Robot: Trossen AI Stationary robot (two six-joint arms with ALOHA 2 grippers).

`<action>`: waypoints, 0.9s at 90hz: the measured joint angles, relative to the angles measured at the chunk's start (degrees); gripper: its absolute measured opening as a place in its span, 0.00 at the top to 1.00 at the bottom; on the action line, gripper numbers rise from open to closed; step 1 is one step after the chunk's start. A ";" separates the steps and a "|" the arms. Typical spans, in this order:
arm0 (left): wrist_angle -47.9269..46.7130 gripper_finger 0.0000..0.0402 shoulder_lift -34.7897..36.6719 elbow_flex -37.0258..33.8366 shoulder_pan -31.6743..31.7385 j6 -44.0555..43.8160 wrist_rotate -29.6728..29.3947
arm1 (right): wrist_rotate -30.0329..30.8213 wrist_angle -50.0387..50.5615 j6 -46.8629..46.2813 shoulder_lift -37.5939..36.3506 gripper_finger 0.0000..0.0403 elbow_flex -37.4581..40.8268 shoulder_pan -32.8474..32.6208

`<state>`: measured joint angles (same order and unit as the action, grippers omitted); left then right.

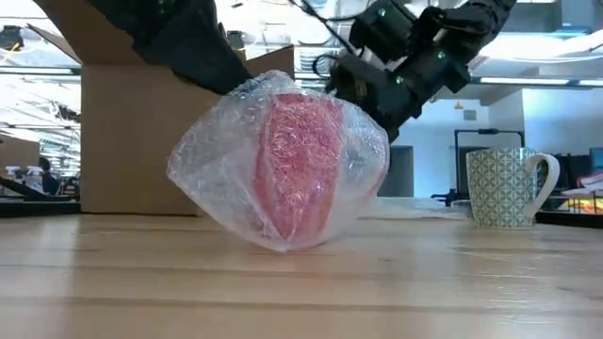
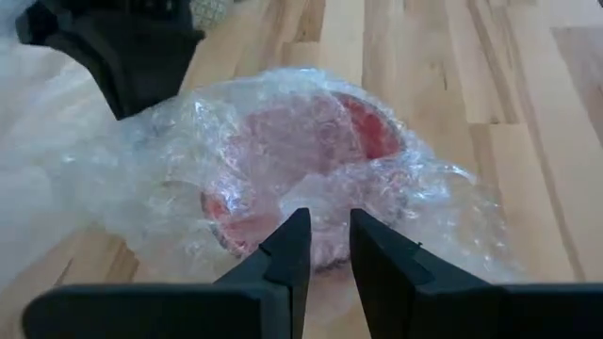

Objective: Wrap mug
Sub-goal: Wrap the red mug with bubble wrap

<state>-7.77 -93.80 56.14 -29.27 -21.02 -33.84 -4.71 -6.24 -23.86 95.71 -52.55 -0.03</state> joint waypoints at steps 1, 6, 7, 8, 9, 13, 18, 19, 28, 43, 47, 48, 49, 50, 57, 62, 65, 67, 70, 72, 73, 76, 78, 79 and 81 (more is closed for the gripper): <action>0.00 0.86 0.00 0.00 0.02 -0.01 0.10 | 0.00 0.00 0.08 -0.30 1.00 -0.14 -0.13; 0.30 0.86 0.00 0.00 0.21 0.05 0.33 | 0.02 -0.18 0.38 -1.67 1.00 -0.64 -0.93; 0.35 0.86 0.00 0.00 0.21 0.10 0.35 | 0.02 -0.14 0.39 -1.91 1.00 -0.74 -1.10; 0.40 0.86 0.00 0.00 0.21 0.15 0.37 | 0.02 -0.08 0.39 -2.15 1.00 -0.84 -1.27; 0.44 0.86 0.00 0.00 0.21 0.15 0.39 | 0.02 -0.04 0.41 -2.42 1.00 -0.95 -1.44; 0.63 0.86 0.00 0.00 0.26 0.15 0.41 | 0.02 0.00 0.61 -3.18 1.00 -1.36 -2.26; 1.06 0.86 -0.02 -0.02 0.37 0.21 0.53 | 0.01 0.14 1.42 -3.94 1.00 -1.87 -3.41; 1.14 0.86 -0.04 -0.02 0.37 0.22 0.57 | 0.00 0.24 1.62 -4.05 1.00 -1.99 -3.66; 1.09 0.86 -0.07 -0.04 0.39 0.22 0.57 | 0.00 -0.01 2.02 -4.46 1.00 -2.69 -5.95; 1.18 0.86 -0.07 -0.04 0.41 0.83 0.26 | 0.02 0.14 2.05 -2.42 1.00 -2.72 -8.76; 1.19 0.86 -0.07 -0.04 0.51 0.84 0.26 | 0.02 -0.05 2.05 -1.57 1.00 -2.72 -9.31; 1.20 0.86 -0.07 -0.04 0.52 0.85 0.26 | 0.02 -0.11 2.05 -1.38 1.00 -2.72 -9.43; 1.22 0.86 -0.07 -0.04 0.55 0.85 0.26 | 0.02 -0.12 2.05 -1.14 1.00 -2.79 -9.54; 1.22 0.86 -0.07 -0.04 0.57 0.85 0.26 | 0.02 -0.10 2.05 -0.92 1.00 -2.90 -9.64; 1.22 0.86 -0.07 0.00 0.59 1.00 0.22 | 0.06 -0.02 2.05 0.63 1.00 -4.25 -10.41; 0.95 0.86 -0.07 0.46 0.59 1.51 0.28 | 0.10 0.60 2.21 2.06 1.00 -5.90 -10.93; 0.90 0.86 -0.07 0.82 0.59 1.84 0.36 | 0.13 1.85 2.58 2.94 1.00 -7.16 -11.26; 0.92 0.86 -0.07 1.10 0.59 1.98 0.43 | 0.19 2.88 2.76 3.50 1.00 -8.10 -11.44; 0.91 0.86 0.03 1.57 0.57 2.13 0.72 | 0.30 5.04 3.15 4.56 1.00 -9.79 -11.71; 0.98 0.86 0.15 1.83 0.48 2.12 0.94 | 0.59 6.75 3.27 5.37 1.00 -11.10 -11.85; 0.95 0.86 0.22 1.96 0.46 2.13 1.05 | 0.85 7.68 3.34 5.78 1.00 -11.79 -11.98; 0.91 0.86 0.36 2.44 0.45 2.12 1.63 | 1.88 10.90 3.71 6.94 1.00 -13.78 -12.20; 0.94 0.86 0.41 2.84 0.45 2.12 2.33 | 2.49 13.35 4.11 7.78 1.00 -15.08 -12.42; 0.91 0.86 0.42 3.06 0.44 2.11 2.55 | 2.76 14.42 4.28 8.10 1.00 -15.70 -12.45; 0.75 0.86 0.42 3.50 0.39 2.10 2.99 | 3.37 16.80 4.65 8.91 1.00 -17.06 -12.59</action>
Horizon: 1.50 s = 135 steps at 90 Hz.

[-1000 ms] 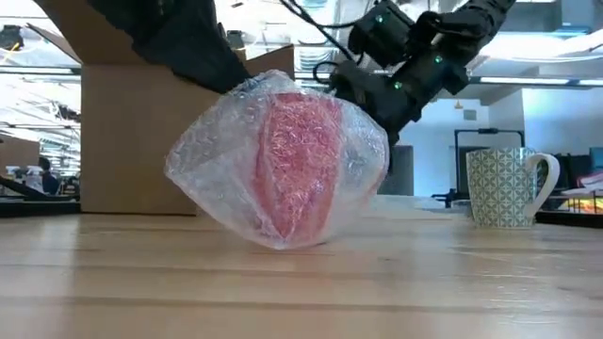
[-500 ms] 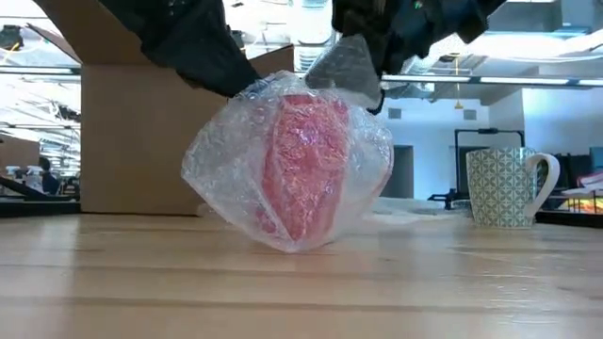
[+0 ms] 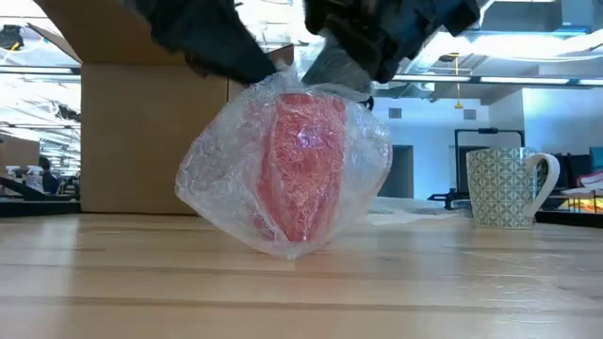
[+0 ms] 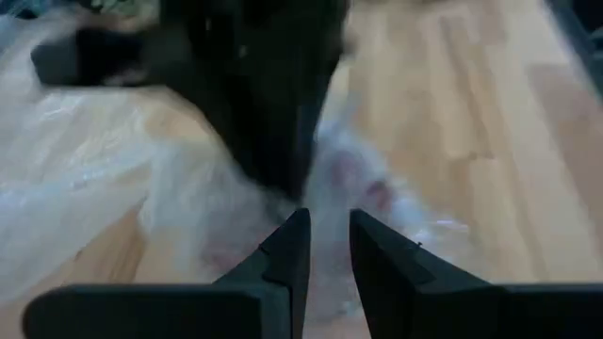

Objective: Wrap mug
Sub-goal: Wrap the red mug with bubble wrap

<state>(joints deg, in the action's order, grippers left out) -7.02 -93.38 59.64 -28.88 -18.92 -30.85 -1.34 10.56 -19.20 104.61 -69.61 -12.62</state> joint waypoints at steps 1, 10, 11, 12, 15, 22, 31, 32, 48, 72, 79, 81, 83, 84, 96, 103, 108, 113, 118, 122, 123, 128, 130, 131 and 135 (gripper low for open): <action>-0.07 0.86 0.00 0.19 -0.03 0.00 0.43 | 0.28 1.14 0.13 0.46 1.00 -0.75 -0.08; -0.55 0.86 0.00 1.55 -0.18 0.00 3.05 | 1.49 8.21 1.60 3.85 1.00 -6.29 -0.56; -0.55 0.86 0.00 1.60 -0.18 0.00 3.28 | 1.53 8.80 1.80 4.24 1.00 -6.80 -0.58; -0.60 0.86 0.01 1.66 -0.18 0.00 3.47 | 1.55 9.26 2.03 4.61 1.00 -7.28 -0.59; -1.20 0.86 0.02 1.74 -0.18 0.00 3.63 | 1.57 10.56 2.75 5.81 1.00 -8.87 -0.58; -4.52 0.86 0.02 1.74 -0.11 -0.71 3.58 | 1.57 12.86 3.47 7.93 1.00 -11.62 -0.79; -8.17 0.86 -0.29 1.70 -0.12 -2.89 3.56 | 1.57 15.38 4.74 10.80 1.00 -13.87 -0.71; -8.47 0.86 -0.32 1.70 -0.13 -3.00 3.56 | 1.59 15.53 4.79 11.07 1.00 -14.01 -0.66; -6.51 0.86 -0.42 -0.04 -0.14 -2.98 3.46 | 1.28 16.59 6.12 12.82 1.00 -14.72 -0.15; -5.16 0.86 -0.42 -0.16 -0.14 -0.35 3.54 | 1.36 20.70 8.68 9.00 1.00 -17.45 -1.29; -5.27 0.86 -0.42 -0.16 -0.11 -0.58 3.54 | 1.34 22.50 8.99 7.61 1.00 -18.62 -1.71; -5.34 0.86 -0.44 -0.16 -0.11 -0.85 3.54 | 1.33 22.95 8.99 7.25 1.00 -19.00 -1.79; -5.42 0.86 -0.44 -0.16 -0.10 -1.14 3.54 | 1.33 23.36 8.99 6.85 1.00 -19.38 -1.90; -5.43 0.86 -0.44 -0.16 -0.09 -1.26 3.54 | 1.33 23.54 8.99 6.65 1.00 -19.54 -1.97; -5.39 0.86 -0.44 -0.18 -0.11 -1.51 3.52 | 1.26 24.70 9.01 6.12 1.00 -20.23 -2.84; -5.43 0.86 -0.44 -0.18 -0.11 -1.55 3.49 | 1.26 24.70 9.23 6.48 1.00 -20.24 -3.31; -5.53 0.86 -0.44 -0.18 -0.11 -1.55 3.51 | 1.26 24.50 9.23 7.24 1.00 -20.42 -3.49; -5.53 0.86 -0.45 -0.18 -0.11 -1.49 3.52 | 1.23 24.55 9.43 8.73 1.00 -20.49 -3.15; -5.75 0.86 -0.47 -0.18 -0.14 -1.14 3.54 | 0.98 24.51 9.82 10.68 1.00 -20.49 -2.50; -6.28 0.86 -0.44 -0.18 -0.16 -0.98 3.49 | 0.56 24.21 10.23 11.92 1.00 -20.56 -1.83; -6.56 0.86 -0.39 -0.18 -0.16 -0.98 3.49 | 0.45 24.16 10.33 12.12 1.00 -20.59 -1.67; -8.64 0.86 0.04 -0.16 -0.36 -1.29 3.61 | 0.30 23.81 10.59 13.65 1.00 -20.72 -0.91; -9.66 0.86 0.30 -0.14 -0.41 -1.78 3.62 | 0.11 23.65 10.75 14.27 1.00 -20.76 -0.59; -10.24 0.86 0.42 -0.14 -0.44 -1.97 3.61 | -0.02 23.67 10.74 14.57 1.00 -20.77 -0.47; -12.63 0.86 0.84 -0.10 -0.54 -3.05 3.49 | -0.64 23.39 10.95 15.66 1.00 -20.90 0.21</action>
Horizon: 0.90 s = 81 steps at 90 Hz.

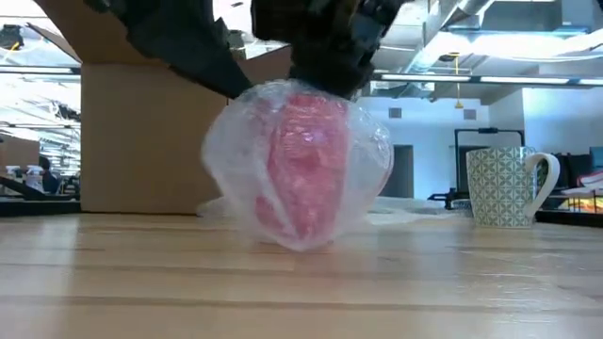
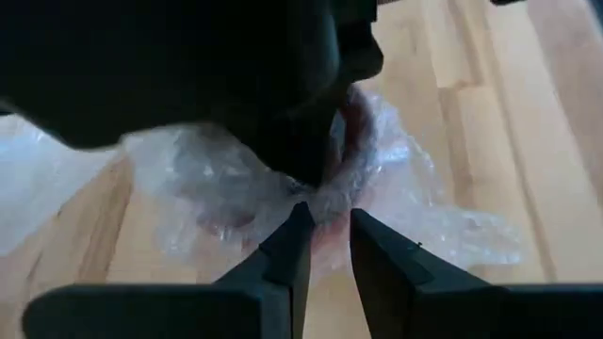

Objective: Wrap mug
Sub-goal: Wrap the red mug with bubble wrap

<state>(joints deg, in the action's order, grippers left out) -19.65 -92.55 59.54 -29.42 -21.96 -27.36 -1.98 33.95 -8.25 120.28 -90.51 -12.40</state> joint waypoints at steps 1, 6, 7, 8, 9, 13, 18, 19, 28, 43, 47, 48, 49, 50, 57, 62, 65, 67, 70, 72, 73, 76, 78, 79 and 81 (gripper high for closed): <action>-0.61 0.86 0.08 0.01 0.01 -0.36 -0.06 | -0.20 0.00 0.06 0.30 1.00 -0.03 0.14; -3.87 0.86 0.21 0.03 -0.03 -2.35 -0.23 | -0.74 0.11 0.72 1.24 1.00 -0.14 0.70; -4.49 0.86 0.21 0.03 -0.03 -2.62 -0.20 | -0.76 0.08 0.95 1.42 1.00 -0.17 0.78; -5.03 0.86 0.20 0.00 -0.03 -2.86 -0.16 | -0.76 0.09 1.11 1.58 1.00 -0.21 0.85; -5.55 0.86 0.18 -0.04 -0.03 -3.09 -0.11 | -0.75 0.13 1.19 1.72 1.00 -0.25 0.90; -6.92 0.86 -0.05 -0.29 -0.03 -3.87 0.25 | -0.75 0.48 1.62 1.76 1.00 -0.23 1.07; -6.37 0.86 -0.17 -0.29 -0.03 -4.33 0.25 | -0.73 0.75 1.69 1.65 1.00 -0.23 1.18; -6.28 0.86 -0.14 -0.26 -0.03 -4.35 0.24 | -0.72 0.82 1.69 1.53 1.00 -0.23 1.18; -5.72 0.86 0.04 -0.19 -0.29 -4.43 0.20 | -0.23 3.03 1.66 -0.04 1.00 -1.39 0.70; -5.06 0.86 -0.01 -0.14 -0.51 -4.61 0.16 | 1.13 8.03 1.88 -2.69 1.00 -5.63 -0.65; -4.98 0.86 -0.01 -0.14 -0.54 -4.71 0.11 | 1.25 8.71 1.88 -3.34 1.00 -7.06 -0.87; -4.96 0.86 -0.01 -0.13 -0.54 -4.71 0.11 | 1.28 8.93 1.85 -3.47 1.00 -7.42 -0.91; -4.95 0.86 -0.01 -0.12 -0.54 -4.71 0.10 | 1.31 9.13 1.79 -3.60 1.00 -7.75 -0.94; -4.95 0.86 -0.01 -0.12 -0.54 -4.71 0.09 | 1.31 9.40 1.72 -3.72 1.00 -8.11 -0.95; -4.96 0.86 0.01 -0.12 -0.65 -4.71 0.11 | 1.66 10.93 0.94 -3.96 1.00 -10.20 -1.29; -5.00 0.86 0.01 -0.12 -0.62 -4.73 0.11 | 2.19 11.30 0.79 -3.86 1.00 -10.46 -1.40; -5.07 0.86 0.01 -0.12 -0.62 -4.73 0.09 | 2.60 11.25 0.77 -3.51 1.00 -10.46 -1.38; -5.23 0.86 0.01 -0.11 -0.62 -4.74 0.09 | 2.71 11.16 0.76 -3.21 1.00 -10.45 -1.29; -5.90 0.86 0.04 -0.08 -0.72 -4.85 0.16 | 2.68 10.95 0.74 -2.68 1.00 -10.30 -1.13; -6.68 0.86 0.04 -0.08 -0.88 -4.93 0.30 | 2.65 10.99 0.66 -2.25 1.00 -10.17 -1.00; -7.12 0.86 0.06 -0.08 -0.94 -5.00 0.36 | 2.64 11.06 0.58 -1.98 1.00 -10.11 -0.95; -8.70 0.86 0.23 -0.08 -1.21 -5.44 0.50 | 2.64 11.38 0.37 -1.13 1.00 -9.98 -0.71; -10.01 0.86 0.41 -0.08 -1.39 -5.84 0.59 | 2.59 11.44 0.35 -0.54 1.00 -9.87 -0.52; -10.63 0.86 0.49 -0.08 -1.47 -6.08 0.60 | 2.58 11.45 0.33 -0.20 1.00 -9.81 -0.43; -11.81 0.86 0.66 -0.08 -1.64 -6.70 0.63 | 2.58 11.55 0.33 0.44 1.00 -9.61 -0.27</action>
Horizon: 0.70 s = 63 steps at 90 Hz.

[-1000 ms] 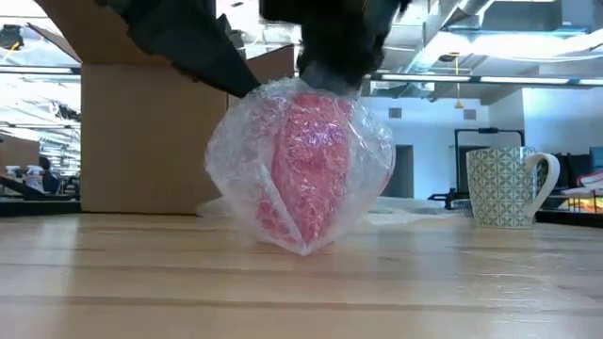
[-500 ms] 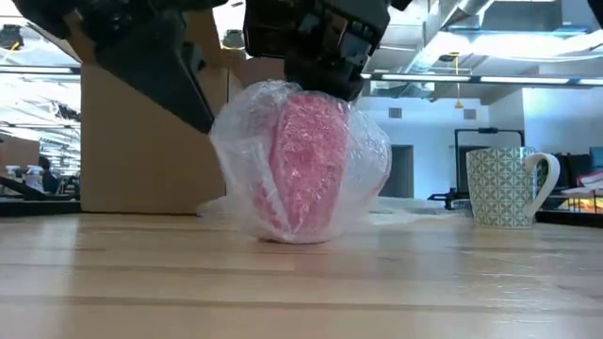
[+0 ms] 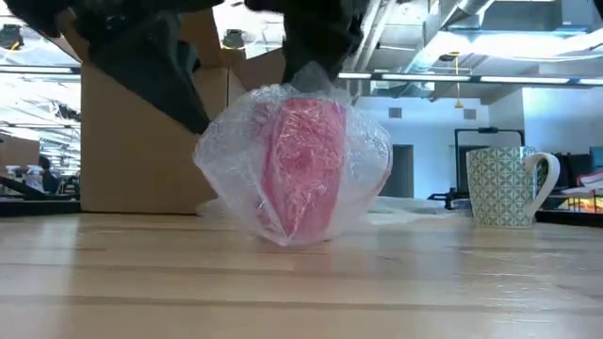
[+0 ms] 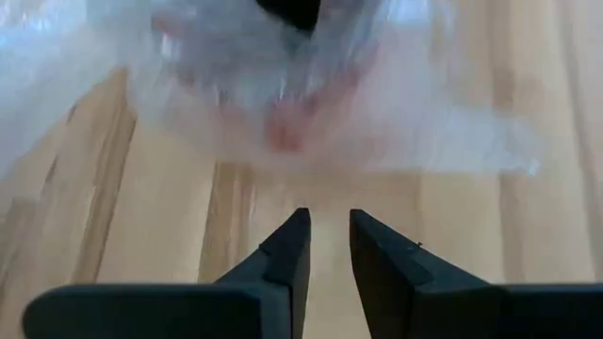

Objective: Wrap mug
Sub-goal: Wrap the red mug with bubble wrap

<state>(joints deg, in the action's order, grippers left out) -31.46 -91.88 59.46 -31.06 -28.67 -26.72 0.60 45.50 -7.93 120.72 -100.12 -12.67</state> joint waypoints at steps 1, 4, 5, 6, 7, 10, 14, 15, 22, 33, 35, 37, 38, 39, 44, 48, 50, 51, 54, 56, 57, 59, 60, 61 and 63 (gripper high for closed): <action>-0.50 0.86 0.05 0.00 -0.05 -0.36 0.05 | 0.00 0.09 -0.01 0.38 1.00 0.08 0.08; -1.90 0.86 0.14 0.03 -0.25 -1.52 0.14 | -0.17 0.26 -0.08 1.54 1.00 0.15 0.33; -2.48 0.86 0.14 0.04 -0.37 -1.94 0.16 | -0.20 0.21 -0.12 1.96 1.00 0.11 0.42; -3.07 0.86 0.14 0.04 -0.43 -2.38 0.21 | -0.22 0.15 -0.17 2.35 1.00 0.05 0.51; -3.71 0.86 0.14 0.04 -0.51 -2.81 0.27 | -0.28 0.16 -0.18 2.66 1.00 -0.04 0.57; -5.84 0.86 0.30 0.03 -0.80 -4.16 0.38 | -0.40 0.25 -0.19 3.48 1.00 -0.15 0.85; -7.93 0.86 0.48 0.00 -1.06 -5.88 0.36 | -0.58 0.52 -0.19 4.86 1.00 -0.19 1.16; -8.23 0.86 0.54 0.00 -1.09 -6.25 0.35 | -0.64 0.51 -0.19 5.22 1.00 -0.23 1.25; -10.49 0.86 0.64 0.04 -1.51 -8.75 0.09 | -0.76 0.64 -0.16 7.08 1.00 -0.52 1.78; -14.65 0.86 0.62 0.04 -2.17 -11.51 -0.02 | -0.99 0.76 0.71 8.01 1.00 -0.65 2.42; -15.64 0.86 0.62 0.04 -2.30 -12.21 -0.03 | -1.01 0.75 0.75 8.03 1.00 -0.65 2.43; -16.54 0.86 0.62 0.04 -2.37 -12.93 -0.02 | -1.01 0.72 0.78 8.03 1.00 -0.65 2.45; -16.91 0.86 0.62 0.04 -2.40 -13.27 -0.02 | -1.01 0.71 0.81 8.03 1.00 -0.65 2.45; -17.25 0.86 0.62 0.04 -2.42 -13.59 -0.02 | -1.01 0.70 0.86 8.03 1.00 -0.65 2.45; -18.37 0.86 0.62 0.04 -2.46 -15.05 -0.02 | -0.98 1.03 1.39 8.01 1.00 -0.74 2.38; -18.86 0.86 0.62 0.04 -2.46 -15.56 -0.02 | -0.96 1.27 1.82 7.04 1.00 -0.68 2.17; -18.89 0.86 0.62 0.04 -2.49 -15.61 -0.02 | -0.94 1.21 1.89 6.61 1.00 -0.55 2.04; -18.87 0.86 0.62 0.04 -2.54 -15.61 -0.02 | -0.94 1.20 1.94 6.35 1.00 -0.48 1.98; -18.68 0.86 0.62 0.04 -2.70 -15.63 -0.02 | -0.83 1.26 1.98 5.08 1.00 -0.26 1.81; -18.52 0.86 0.62 0.04 -2.74 -15.68 -0.04 | -0.72 1.36 2.00 4.05 1.00 -0.15 1.69; -18.46 0.86 0.62 0.04 -2.74 -15.69 -0.03 | -0.68 1.40 2.01 3.65 1.00 -0.10 1.62; -18.41 0.86 0.62 0.04 -2.74 -15.69 -0.02 | -0.64 1.31 2.04 2.93 1.00 -0.02 1.51; -18.41 0.86 0.62 0.04 -2.74 -15.69 -0.02 | -0.61 1.41 2.08 2.63 1.00 0.07 1.47; -18.40 0.86 0.62 0.04 -2.75 -15.70 -0.02 | -0.59 1.60 2.21 2.27 1.00 0.12 1.44; -18.37 0.86 0.62 0.04 -2.78 -15.76 -0.02 | -0.53 1.89 2.45 1.53 1.00 0.22 1.43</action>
<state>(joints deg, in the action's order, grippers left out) -49.83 -91.26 59.51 -33.84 -44.43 -26.74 0.07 47.39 -5.48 122.25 -99.90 -11.25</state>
